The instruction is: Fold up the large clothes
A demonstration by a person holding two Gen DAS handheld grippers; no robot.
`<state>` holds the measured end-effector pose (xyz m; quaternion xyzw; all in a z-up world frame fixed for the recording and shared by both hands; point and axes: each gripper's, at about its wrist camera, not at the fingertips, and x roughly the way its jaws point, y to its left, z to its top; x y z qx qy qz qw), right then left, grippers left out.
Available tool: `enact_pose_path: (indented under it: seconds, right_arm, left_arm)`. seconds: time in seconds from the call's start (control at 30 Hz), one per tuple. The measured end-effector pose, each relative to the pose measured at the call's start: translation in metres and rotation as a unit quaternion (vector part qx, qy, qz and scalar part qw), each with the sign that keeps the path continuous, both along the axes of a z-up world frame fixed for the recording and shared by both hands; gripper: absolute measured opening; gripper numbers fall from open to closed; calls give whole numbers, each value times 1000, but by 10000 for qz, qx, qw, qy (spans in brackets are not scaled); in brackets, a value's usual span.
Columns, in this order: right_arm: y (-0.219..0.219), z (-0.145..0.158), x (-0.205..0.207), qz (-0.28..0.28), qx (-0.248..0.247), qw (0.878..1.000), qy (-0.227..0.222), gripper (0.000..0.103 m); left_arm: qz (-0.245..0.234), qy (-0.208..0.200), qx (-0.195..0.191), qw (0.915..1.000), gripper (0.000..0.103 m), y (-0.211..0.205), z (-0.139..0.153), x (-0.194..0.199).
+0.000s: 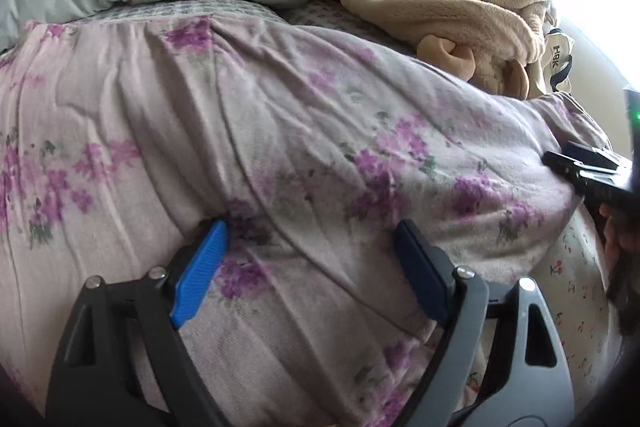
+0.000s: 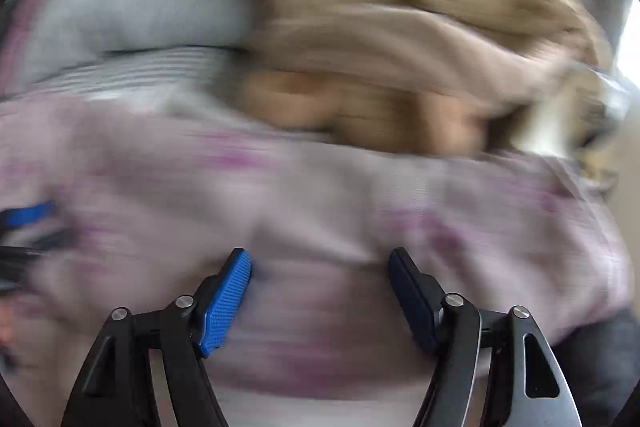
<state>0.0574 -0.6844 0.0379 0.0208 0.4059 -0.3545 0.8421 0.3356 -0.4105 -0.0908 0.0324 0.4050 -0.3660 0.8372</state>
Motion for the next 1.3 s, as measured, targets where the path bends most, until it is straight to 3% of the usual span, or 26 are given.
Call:
enact_pose_path:
  seconds: [0.03, 0.07, 0.13, 0.2, 0.27, 0.33, 0.43, 0.5, 0.6, 0.77, 0.9, 1.03, 1.17, 1.23, 1.3]
  right_arm:
    - [-23, 5, -12, -259, 273, 9992, -97, 77]
    - [-28, 11, -18, -393, 293, 9988, -71, 55]
    - [-27, 24, -15, -689, 102, 9975, 109, 48]
    - [-7, 40, -9, -704, 86, 9975, -73, 52]
    - [20, 48, -7, -211, 350, 9982, -446, 69]
    - [28, 40, -2, -83, 583, 9967, -560, 78]
    - [6, 5, -3, -567, 928, 9941, -67, 79]
    - [1, 10, -19, -941, 890, 9911, -323, 79]
    - [24, 27, -20, -1107, 558, 9921, -170, 81]
    - [81, 67, -34, -617, 766, 9928, -681, 83]
    - [142, 91, -35, -259, 971, 9911, -873, 84]
    - [208, 94, -39, 103, 1042, 9908, -852, 86]
    - [252, 92, -39, 405, 1140, 9897, -768, 86]
    - [263, 82, -39, 508, 1376, 9858, -821, 86]
    - [270, 64, -39, 777, 1798, 9783, -679, 86]
  left_arm:
    - [6, -14, 63, 10000, 86, 0, 2, -3]
    - [25, -26, 119, 9999, 86, 2, 4, -5]
    - [69, 42, 208, 9998, 86, 9, 10, -9]
    - [117, 213, 121, 9996, 86, 24, 16, -13]
    - [181, 383, -12, 9991, 86, 45, 21, -19]
    - [252, 442, 32, 9987, 86, 63, 22, -25]
    - [408, 442, 313, 9977, 87, 101, 24, -37]
    - [572, 489, 500, 9959, 87, 124, 25, -41]
    - [919, 650, 765, 9907, 93, 168, 29, -44]
    - [1735, 795, 724, 9789, 97, 254, 51, -52]
    - [2443, 926, 757, 9623, 99, 317, 70, -61]
    - [2962, 923, 660, 9484, 102, 377, 93, -79]
    - [3338, 1031, 320, 9364, 102, 432, 101, -104]
    - [3489, 1055, 193, 9310, 102, 454, 98, -115]
    - [3466, 1162, 155, 9307, 102, 469, 88, -125]
